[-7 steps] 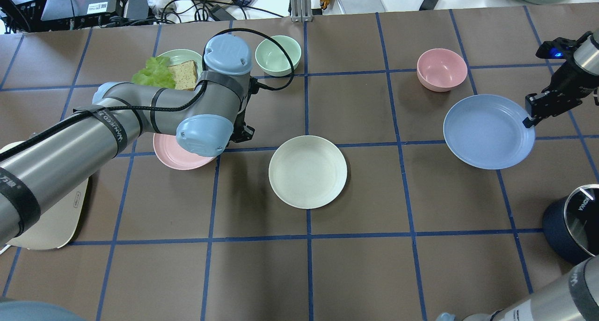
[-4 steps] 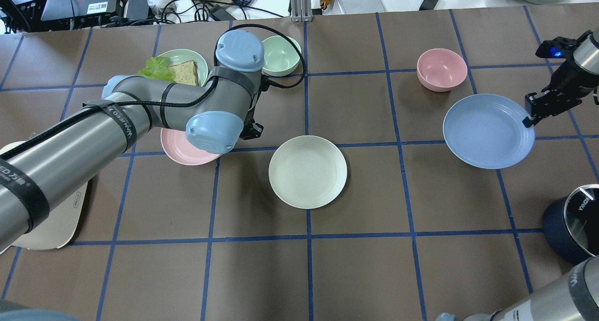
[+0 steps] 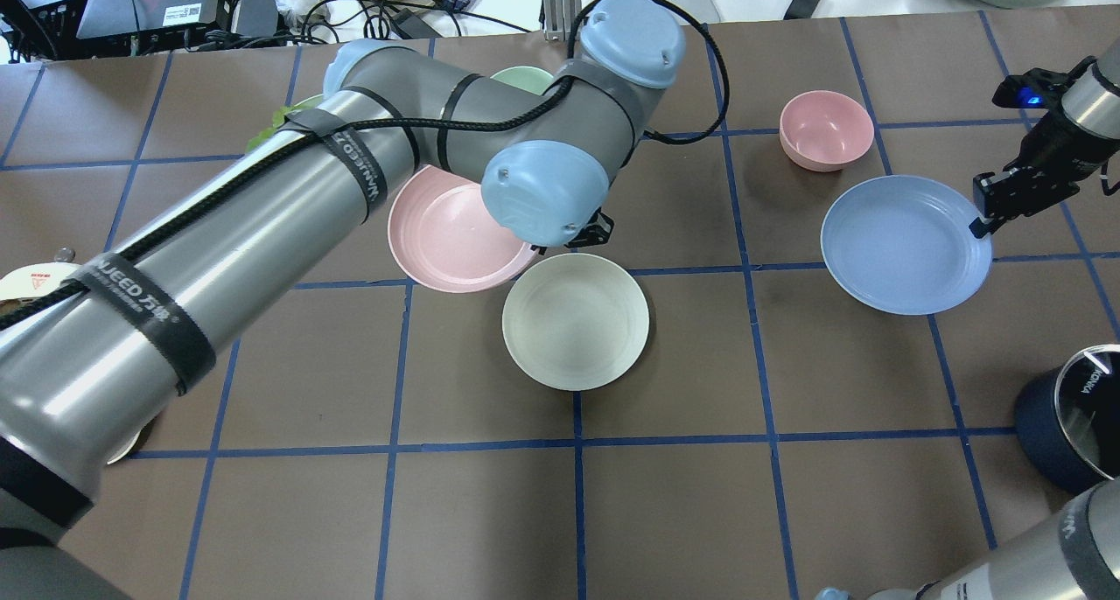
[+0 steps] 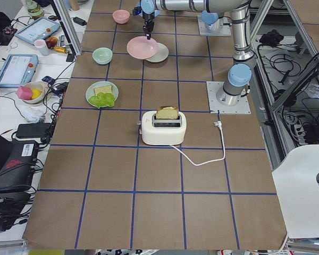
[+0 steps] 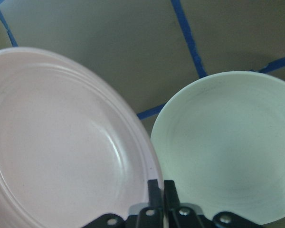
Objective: Stack three plates with pink and blue
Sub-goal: 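Carry the pink plate with the left gripper onto the cream plate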
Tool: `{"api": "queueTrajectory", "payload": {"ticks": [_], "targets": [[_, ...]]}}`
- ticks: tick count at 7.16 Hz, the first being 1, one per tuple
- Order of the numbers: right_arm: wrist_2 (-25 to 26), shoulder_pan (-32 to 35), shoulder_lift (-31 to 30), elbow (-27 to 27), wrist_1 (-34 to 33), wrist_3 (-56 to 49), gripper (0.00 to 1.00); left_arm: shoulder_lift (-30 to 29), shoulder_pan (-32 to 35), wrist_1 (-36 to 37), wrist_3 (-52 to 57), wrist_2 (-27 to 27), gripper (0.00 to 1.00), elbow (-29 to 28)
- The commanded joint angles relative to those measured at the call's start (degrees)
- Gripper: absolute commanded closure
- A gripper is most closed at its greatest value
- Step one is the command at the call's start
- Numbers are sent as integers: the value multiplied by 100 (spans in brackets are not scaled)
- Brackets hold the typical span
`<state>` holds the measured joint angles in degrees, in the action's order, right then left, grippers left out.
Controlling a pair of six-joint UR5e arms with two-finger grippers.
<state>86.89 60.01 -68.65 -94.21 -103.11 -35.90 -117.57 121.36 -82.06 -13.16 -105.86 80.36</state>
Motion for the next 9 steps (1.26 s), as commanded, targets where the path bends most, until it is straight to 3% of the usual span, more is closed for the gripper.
{"api": "queueTrajectory", "payload": {"ticks": [1, 5, 9], "targets": [[3, 2, -8, -1, 1, 4, 100, -239, 448, -12, -816, 4, 100, -55], [3, 2, -8, -1, 1, 47, 100, -792, 757, -30, -1873, 74, 100, -449], [29, 2, 1, 8, -69, 48, 100, -1110, 810, -371, -1980, 213, 100, -565]]}}
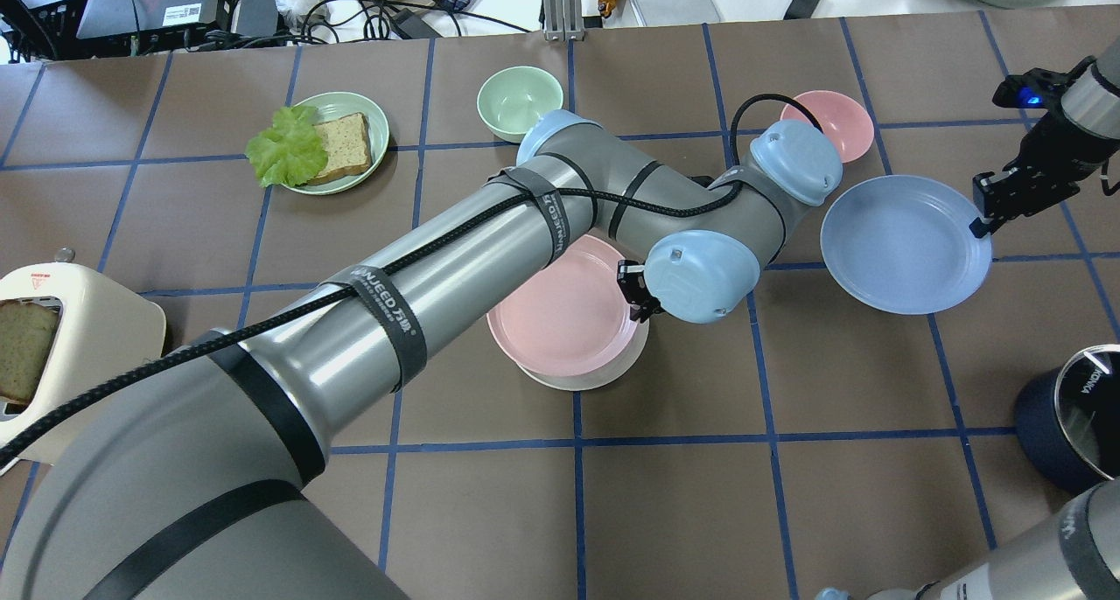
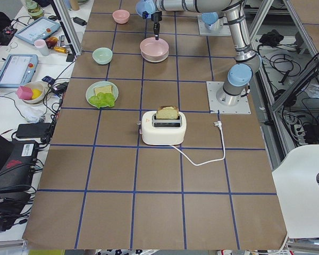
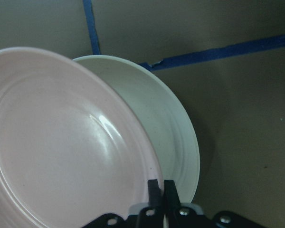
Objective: Stack three plates with pink and blue
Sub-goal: 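Lower the pink plate onto the cream plate and open the left gripper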
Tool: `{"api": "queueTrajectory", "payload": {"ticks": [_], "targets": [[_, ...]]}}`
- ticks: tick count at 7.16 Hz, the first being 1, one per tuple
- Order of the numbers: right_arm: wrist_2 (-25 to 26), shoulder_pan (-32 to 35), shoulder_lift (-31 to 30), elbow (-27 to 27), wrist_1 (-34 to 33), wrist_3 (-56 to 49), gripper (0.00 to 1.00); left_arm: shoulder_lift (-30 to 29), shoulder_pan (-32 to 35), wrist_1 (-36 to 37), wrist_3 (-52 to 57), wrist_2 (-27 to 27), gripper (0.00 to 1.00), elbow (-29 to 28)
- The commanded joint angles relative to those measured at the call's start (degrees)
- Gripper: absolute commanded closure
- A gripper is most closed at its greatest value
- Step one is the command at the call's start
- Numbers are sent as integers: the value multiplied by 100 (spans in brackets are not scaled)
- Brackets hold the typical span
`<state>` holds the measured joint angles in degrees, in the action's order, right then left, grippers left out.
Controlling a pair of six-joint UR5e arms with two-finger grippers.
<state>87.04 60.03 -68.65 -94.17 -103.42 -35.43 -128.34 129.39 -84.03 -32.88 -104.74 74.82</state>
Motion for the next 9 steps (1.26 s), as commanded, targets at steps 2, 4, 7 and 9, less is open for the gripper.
{"api": "queueTrajectory", "payload": {"ticks": [2, 4, 7, 9], "targets": [[6, 0, 0, -5, -21, 9, 100, -69, 7, -166, -34, 287, 100, -20], [6, 0, 9, -14, -3, 9, 100, -182, 7, -166, -35, 306, 100, -125], [6, 0, 18, -14, -3, 9, 100, -289, 7, -166, -35, 332, 100, -196], [-3, 0, 18, -23, -3, 9, 100, -280, -10, -166, -26, 332, 100, -196]]}}
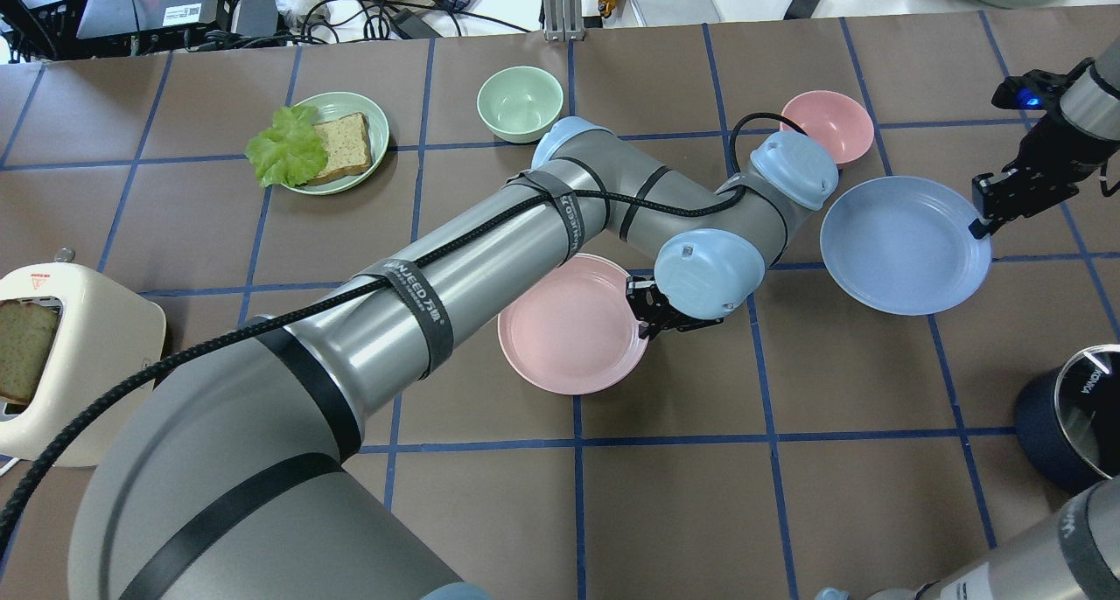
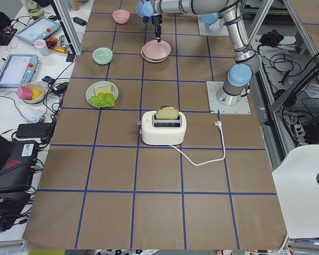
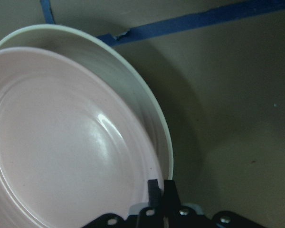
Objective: Stack three plates with pink and blue
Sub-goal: 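Lower the pink plate onto the cream plate and open the left gripper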
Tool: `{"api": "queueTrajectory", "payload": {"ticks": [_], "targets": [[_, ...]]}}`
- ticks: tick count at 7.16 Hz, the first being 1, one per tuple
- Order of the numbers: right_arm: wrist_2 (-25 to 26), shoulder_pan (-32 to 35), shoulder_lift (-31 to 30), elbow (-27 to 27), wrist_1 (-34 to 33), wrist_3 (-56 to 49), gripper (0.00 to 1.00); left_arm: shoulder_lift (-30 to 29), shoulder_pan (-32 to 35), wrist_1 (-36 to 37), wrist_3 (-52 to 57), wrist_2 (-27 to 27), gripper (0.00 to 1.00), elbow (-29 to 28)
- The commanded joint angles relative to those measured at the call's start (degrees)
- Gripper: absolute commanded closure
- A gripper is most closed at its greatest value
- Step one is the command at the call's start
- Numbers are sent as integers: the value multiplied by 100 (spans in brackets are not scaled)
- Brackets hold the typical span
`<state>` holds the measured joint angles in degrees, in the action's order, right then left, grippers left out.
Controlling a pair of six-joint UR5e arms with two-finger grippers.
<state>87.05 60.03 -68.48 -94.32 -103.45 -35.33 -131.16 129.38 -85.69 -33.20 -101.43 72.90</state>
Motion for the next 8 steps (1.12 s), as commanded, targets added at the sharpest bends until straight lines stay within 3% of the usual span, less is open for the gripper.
{"api": "queueTrajectory", "payload": {"ticks": [1, 8], "targets": [[5, 0, 1, -8, 9, 43, 100, 3, -18, 8, 7, 0, 100, -3], [-12, 88, -17, -52, 26, 123, 100, -199, -54, 26, 24, -26, 100, -205]]}}
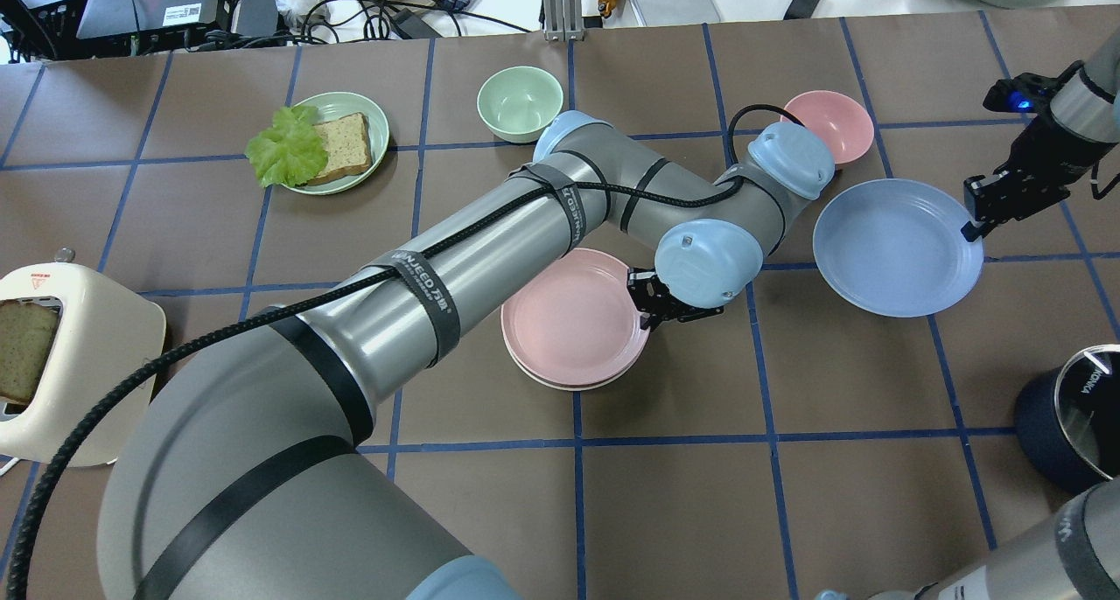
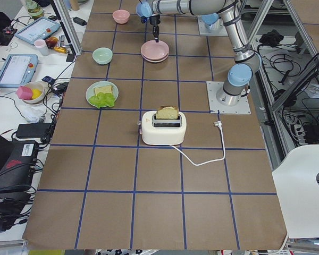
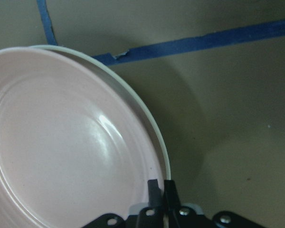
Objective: Stack three plates with pink and blue
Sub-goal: 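Lower the pink plate onto the cream plate and open the left gripper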
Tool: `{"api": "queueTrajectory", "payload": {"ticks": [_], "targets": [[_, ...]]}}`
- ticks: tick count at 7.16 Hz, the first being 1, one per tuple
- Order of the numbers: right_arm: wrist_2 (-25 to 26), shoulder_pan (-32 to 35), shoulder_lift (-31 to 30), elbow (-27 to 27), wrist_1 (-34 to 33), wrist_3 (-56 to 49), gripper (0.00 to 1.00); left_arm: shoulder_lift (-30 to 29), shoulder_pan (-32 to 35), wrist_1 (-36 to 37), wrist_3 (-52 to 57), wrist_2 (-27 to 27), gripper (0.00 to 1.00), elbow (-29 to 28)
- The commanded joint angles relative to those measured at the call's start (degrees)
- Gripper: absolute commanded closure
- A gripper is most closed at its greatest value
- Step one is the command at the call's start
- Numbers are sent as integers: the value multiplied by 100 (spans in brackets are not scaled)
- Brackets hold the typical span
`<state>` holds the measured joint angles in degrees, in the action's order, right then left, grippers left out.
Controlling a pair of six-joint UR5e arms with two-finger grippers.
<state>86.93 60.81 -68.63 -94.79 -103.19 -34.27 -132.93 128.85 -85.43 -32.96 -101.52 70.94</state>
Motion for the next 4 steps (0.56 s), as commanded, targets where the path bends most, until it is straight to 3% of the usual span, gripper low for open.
{"api": "queueTrajectory", "payload": {"ticks": [1, 2, 3, 4], "targets": [[0, 10, -2, -5, 9, 17, 100, -5, 0, -17, 0, -17, 100, -10], [0, 10, 7, -13, 18, 17, 100, -5, 0, -35, 0, -17, 36, -2], [0, 10, -2, -5, 18, 17, 100, 22, 0, -35, -9, 18, 17, -10], [0, 10, -2, -13, 18, 17, 100, 109, 8, -44, -9, 10, 4, -2]]}}
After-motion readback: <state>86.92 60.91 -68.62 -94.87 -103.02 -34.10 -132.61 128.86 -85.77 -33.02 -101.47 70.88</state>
